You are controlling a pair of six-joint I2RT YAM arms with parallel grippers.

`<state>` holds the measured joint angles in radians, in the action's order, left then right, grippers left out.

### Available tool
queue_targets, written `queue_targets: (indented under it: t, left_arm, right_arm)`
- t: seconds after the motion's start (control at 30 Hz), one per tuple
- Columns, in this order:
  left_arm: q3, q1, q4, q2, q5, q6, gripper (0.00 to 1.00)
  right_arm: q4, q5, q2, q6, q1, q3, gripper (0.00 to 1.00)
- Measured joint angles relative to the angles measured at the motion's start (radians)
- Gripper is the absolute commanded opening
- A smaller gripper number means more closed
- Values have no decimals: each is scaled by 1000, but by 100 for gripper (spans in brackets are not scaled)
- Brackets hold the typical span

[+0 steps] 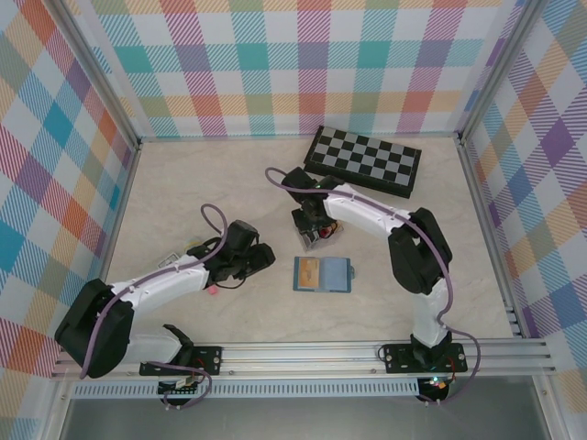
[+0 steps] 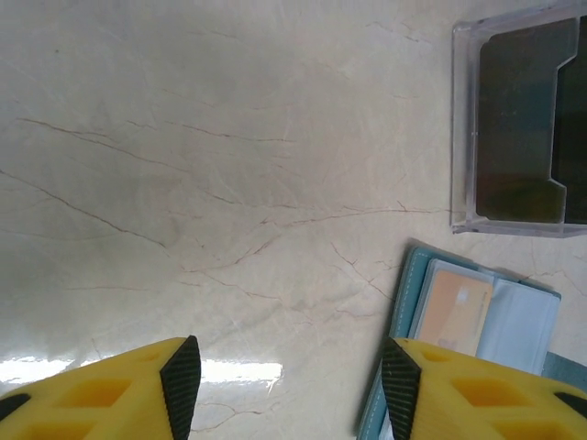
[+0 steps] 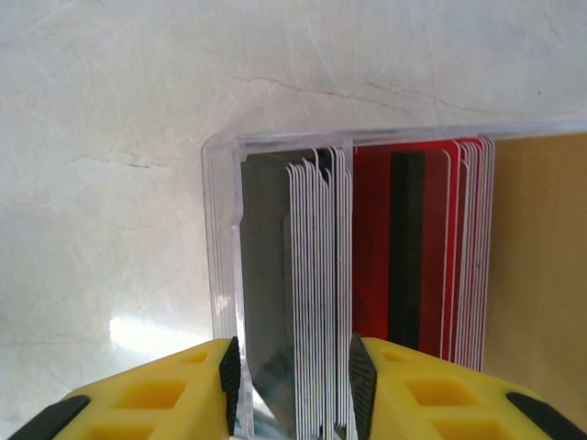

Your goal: Put the credit cards into the card holder

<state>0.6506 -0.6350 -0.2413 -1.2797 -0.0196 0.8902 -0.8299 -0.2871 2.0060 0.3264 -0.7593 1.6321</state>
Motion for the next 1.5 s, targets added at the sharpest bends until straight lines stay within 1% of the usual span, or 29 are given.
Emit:
queue_targets:
  t: [0.43, 0.77, 0.83, 0.97, 1.07, 1.5]
  left_arm:
    - [-18, 11, 7, 14, 3, 8, 58]
    - [-21, 12, 7, 14, 2, 11, 59]
    - [-22, 12, 8, 14, 2, 11, 59]
    - [-26, 12, 8, 14, -5, 11, 59]
    - [-26, 12, 8, 13, -8, 11, 59]
    - [-26, 12, 15, -11, -24, 12, 59]
  right_arm:
    - [-58, -137, 119, -26, -28, 85, 37]
    - [-92, -264, 127, -29, -55, 96, 37]
    - [-95, -278, 127, -31, -54, 96, 35]
    - [-100, -293, 127, -40, -54, 96, 29]
    - [-100, -302, 127, -48, -54, 96, 27]
    - [-107, -322, 114, -51, -54, 96, 24]
